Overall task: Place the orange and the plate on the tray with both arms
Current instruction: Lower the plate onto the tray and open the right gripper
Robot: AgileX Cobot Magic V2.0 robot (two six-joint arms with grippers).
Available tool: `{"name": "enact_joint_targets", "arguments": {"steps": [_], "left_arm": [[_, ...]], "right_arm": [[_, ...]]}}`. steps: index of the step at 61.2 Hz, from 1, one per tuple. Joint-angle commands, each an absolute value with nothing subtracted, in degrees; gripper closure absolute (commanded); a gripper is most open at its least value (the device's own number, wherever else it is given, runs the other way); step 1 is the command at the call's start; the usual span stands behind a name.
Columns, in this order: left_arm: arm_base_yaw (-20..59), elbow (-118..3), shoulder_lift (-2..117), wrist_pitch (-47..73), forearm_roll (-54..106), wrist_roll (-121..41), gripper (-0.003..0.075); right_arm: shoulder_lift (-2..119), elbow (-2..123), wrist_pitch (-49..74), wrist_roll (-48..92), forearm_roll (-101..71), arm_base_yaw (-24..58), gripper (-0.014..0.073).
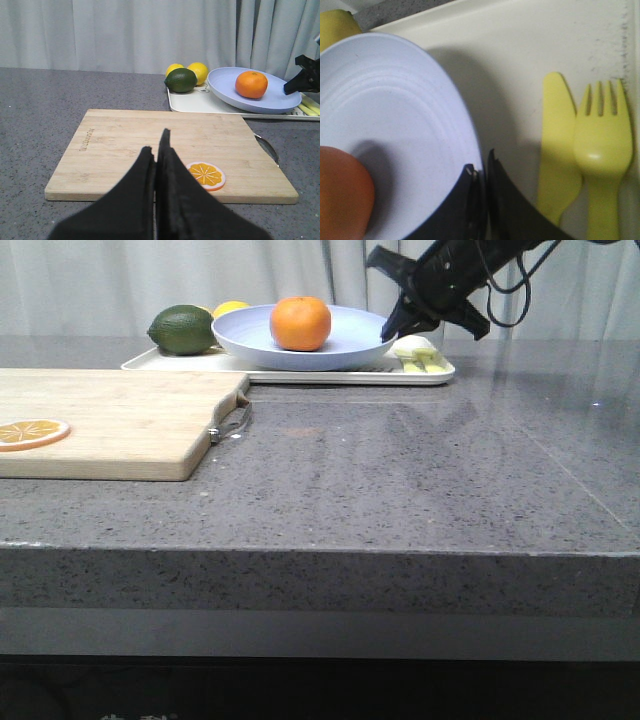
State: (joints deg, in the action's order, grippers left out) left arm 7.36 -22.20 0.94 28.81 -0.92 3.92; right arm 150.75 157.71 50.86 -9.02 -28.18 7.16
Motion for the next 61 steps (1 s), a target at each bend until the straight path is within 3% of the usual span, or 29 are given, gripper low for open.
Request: {"name": "enact_joint_targets", "arguments": {"steps": [1, 8, 22, 33, 38, 43, 56, 61], "left_arm": [[7.4, -23.8, 1.7, 24.0, -0.5, 4.3, 0.0738], [7.4, -23.8, 1.7, 24.0, -0.5, 4.3, 0.0738], [7.4, -23.7, 1.7, 24.0, -0.5, 4.3, 0.0738], [7.4, -23.7, 1.7, 24.0, -0.5, 4.3, 0.0738], [7.4, -23.7, 1.7, 24.0, -0.5, 4.3, 0.0738], [7.4, -23.7, 1.7, 24.0, -0.5, 4.3, 0.0738], [7.4, -23.7, 1.7, 24.0, -0.5, 4.3, 0.0738], [7.4, -23.7, 1.7, 24.0, -0.5, 4.3, 0.0738]], "right_arm": [[146.4, 160.2, 44.0, -9.5, -31.4, 7.0, 0.0653], [146.5, 160.2, 42.6, -9.5, -31.5, 7.1, 0.0615], [146.6, 160.2, 42.5, -9.5, -31.5, 7.1, 0.0346], [145.2, 161.4, 47.2, -9.5, -31.2, 6.7, 0.0231], [143.3, 162.7, 51.2, -9.5, -28.0, 6.3, 0.0242], [140.6, 164.0, 57.1, -9.5, -23.2, 6.3, 0.0306], [135.1, 166.0, 72.4, -9.5, -13.1, 6.3, 0.0666], [134.3, 166.0, 75.5, -9.5, -10.9, 6.3, 0.0659]]}}
